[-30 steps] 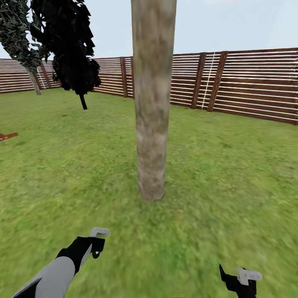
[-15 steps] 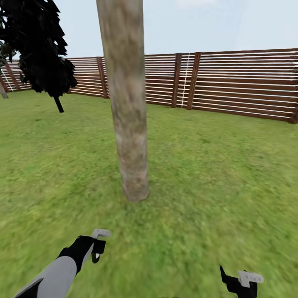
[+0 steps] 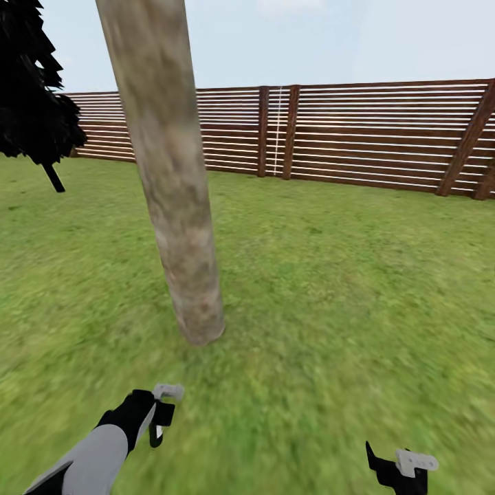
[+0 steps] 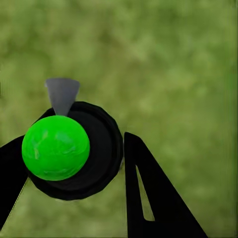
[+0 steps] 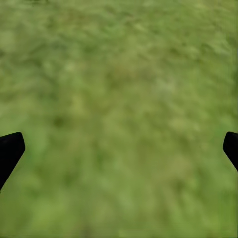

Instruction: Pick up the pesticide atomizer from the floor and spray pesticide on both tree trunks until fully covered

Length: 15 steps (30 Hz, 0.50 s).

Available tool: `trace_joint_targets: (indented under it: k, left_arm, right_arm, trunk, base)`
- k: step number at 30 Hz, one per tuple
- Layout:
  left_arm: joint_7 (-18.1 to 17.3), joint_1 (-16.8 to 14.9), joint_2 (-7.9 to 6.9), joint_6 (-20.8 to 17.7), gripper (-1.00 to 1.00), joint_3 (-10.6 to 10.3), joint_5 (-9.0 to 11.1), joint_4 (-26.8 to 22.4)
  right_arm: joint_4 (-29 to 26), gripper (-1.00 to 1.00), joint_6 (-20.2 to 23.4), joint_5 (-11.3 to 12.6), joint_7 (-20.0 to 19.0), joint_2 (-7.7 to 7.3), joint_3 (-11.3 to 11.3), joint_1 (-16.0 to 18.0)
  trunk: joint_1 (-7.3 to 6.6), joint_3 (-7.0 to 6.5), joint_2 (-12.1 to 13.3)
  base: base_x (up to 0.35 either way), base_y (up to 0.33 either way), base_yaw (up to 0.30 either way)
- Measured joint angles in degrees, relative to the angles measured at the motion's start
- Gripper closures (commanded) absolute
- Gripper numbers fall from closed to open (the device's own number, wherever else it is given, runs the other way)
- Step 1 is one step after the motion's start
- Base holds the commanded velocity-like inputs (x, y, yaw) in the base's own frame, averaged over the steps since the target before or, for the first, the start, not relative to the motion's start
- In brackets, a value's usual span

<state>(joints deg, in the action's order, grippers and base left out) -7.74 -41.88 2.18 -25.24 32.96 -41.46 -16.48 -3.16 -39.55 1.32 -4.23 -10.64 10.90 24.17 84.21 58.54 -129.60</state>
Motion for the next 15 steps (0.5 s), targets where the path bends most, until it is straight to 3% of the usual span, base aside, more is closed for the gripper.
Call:
trace_joint_targets:
  k: [4, 10, 15]
  left_arm:
    - [0.0, -0.5, 0.43, 0.2, 1.0, 0.1, 0.4, -0.1]
    - [0.0, -1.8, 1.06, 2.2, 1.0, 0.0, 6.5, -4.0]
    - [0.0, -3.6, 1.65, 2.2, 1.0, -0.2, 6.9, -4.0]
  right_arm:
    - [0.0, -1.0, 0.0, 0.0, 0.0, 0.0, 0.0, 0.0]
    - [0.0, -1.0, 0.0, -0.1, 0.1, 0.0, 0.0, 0.0]
    - [0.0, -1.0, 0.0, -0.1, 0.1, 0.03, 0.0, 0.0]
  trunk:
    - [0.0, 0.0, 0.0]
    - [0.0, -0.01, 0.0]
    - [0.0, 0.0, 0.0]
  base:
    - [0.024, 0.0, -0.032]
    - [0.001, 0.0, -0.035]
    - [0.0, 0.0, -0.225]
